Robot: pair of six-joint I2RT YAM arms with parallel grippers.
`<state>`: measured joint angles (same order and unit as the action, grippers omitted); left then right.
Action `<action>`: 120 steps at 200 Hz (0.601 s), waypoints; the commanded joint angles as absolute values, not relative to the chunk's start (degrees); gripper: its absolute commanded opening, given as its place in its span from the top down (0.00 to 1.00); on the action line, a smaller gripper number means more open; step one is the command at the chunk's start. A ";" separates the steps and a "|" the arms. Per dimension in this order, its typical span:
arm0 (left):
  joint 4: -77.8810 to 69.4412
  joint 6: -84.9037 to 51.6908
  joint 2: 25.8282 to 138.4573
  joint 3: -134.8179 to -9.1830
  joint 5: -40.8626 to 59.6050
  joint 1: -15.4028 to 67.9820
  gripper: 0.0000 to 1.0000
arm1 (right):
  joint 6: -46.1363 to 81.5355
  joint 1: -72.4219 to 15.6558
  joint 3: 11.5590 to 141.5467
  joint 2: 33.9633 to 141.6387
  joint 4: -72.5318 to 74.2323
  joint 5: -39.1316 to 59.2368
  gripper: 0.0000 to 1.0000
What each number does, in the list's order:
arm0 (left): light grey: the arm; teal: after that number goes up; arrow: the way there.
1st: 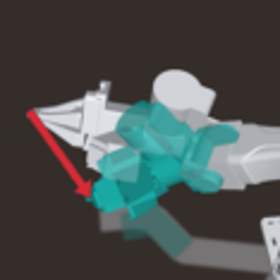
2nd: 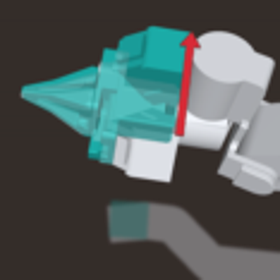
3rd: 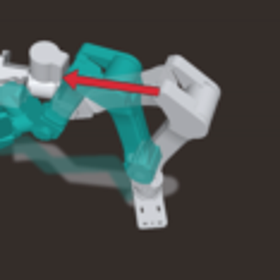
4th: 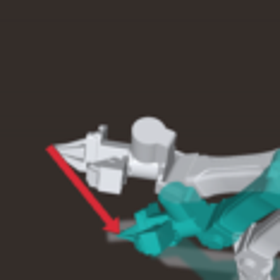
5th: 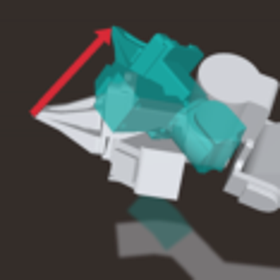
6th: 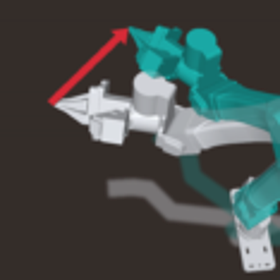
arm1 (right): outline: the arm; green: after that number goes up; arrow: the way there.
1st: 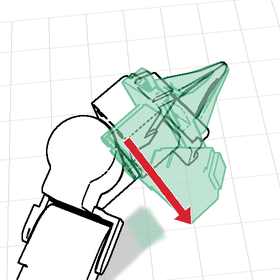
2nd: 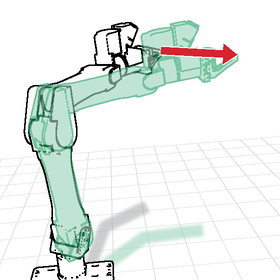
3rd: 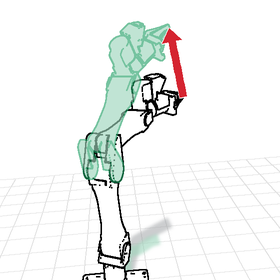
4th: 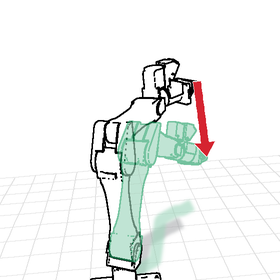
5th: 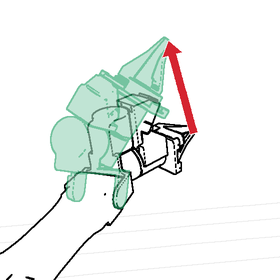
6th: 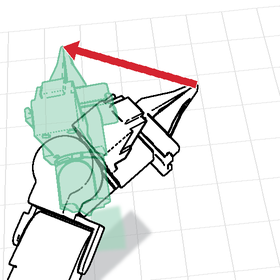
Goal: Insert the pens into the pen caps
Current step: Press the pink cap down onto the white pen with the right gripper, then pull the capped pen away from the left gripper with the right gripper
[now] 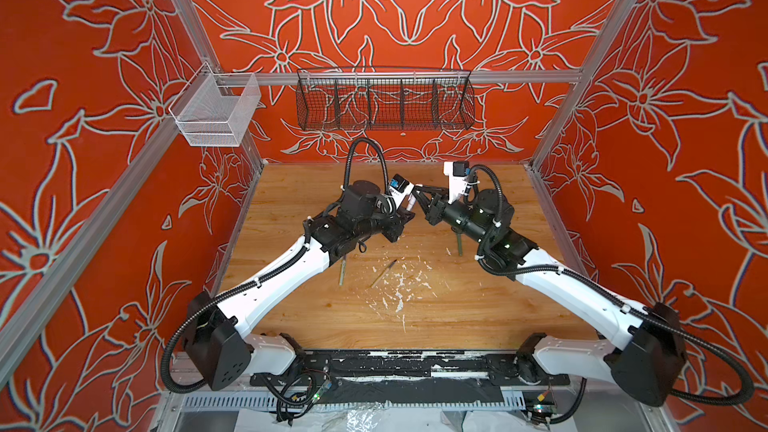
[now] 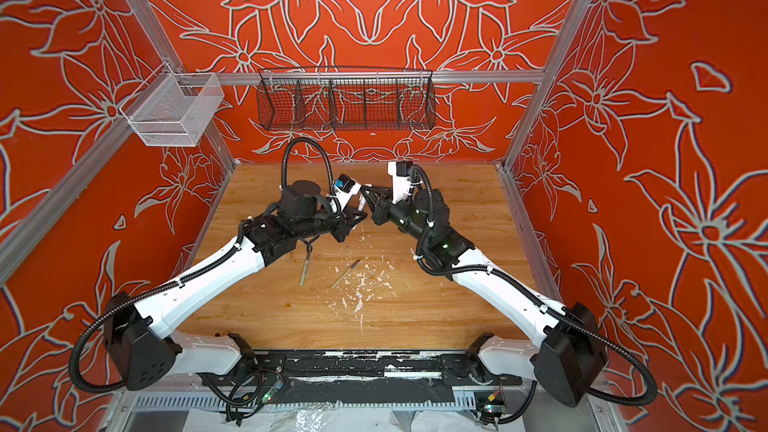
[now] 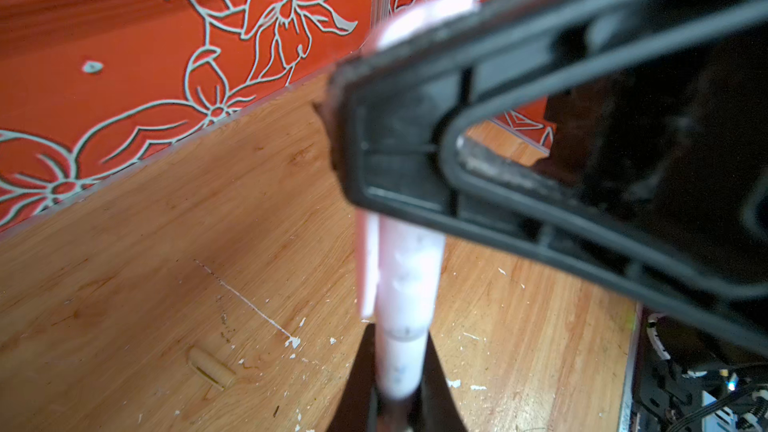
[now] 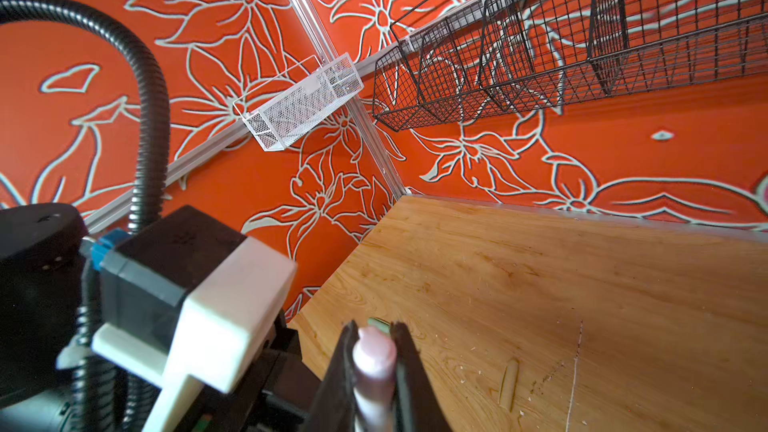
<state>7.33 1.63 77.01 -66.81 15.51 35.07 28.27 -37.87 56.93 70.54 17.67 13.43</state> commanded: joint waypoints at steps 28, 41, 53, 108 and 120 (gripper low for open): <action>-17.43 -6.10 71.10 -55.83 20.49 33.22 1.00 | 21.84 -40.90 63.35 66.49 -4.08 13.69 0.61; -17.67 -6.24 70.16 -53.56 20.40 33.22 1.00 | 20.70 -41.00 64.73 64.99 -5.32 13.46 0.60; -17.66 -6.07 69.62 -52.41 20.15 33.22 1.00 | 20.33 -40.95 65.27 63.76 -6.09 13.19 0.59; -18.59 -8.09 68.65 -51.27 22.41 33.22 1.00 | 19.97 -41.04 68.29 66.70 -7.48 17.05 0.61; -18.87 -8.70 68.38 -51.06 22.69 33.22 1.00 | 20.50 -41.08 68.92 68.33 -6.56 18.80 0.63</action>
<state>-15.49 -6.94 70.11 -51.24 20.69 33.10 20.97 -40.64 67.18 65.23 -5.45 15.20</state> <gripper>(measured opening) 0.096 0.386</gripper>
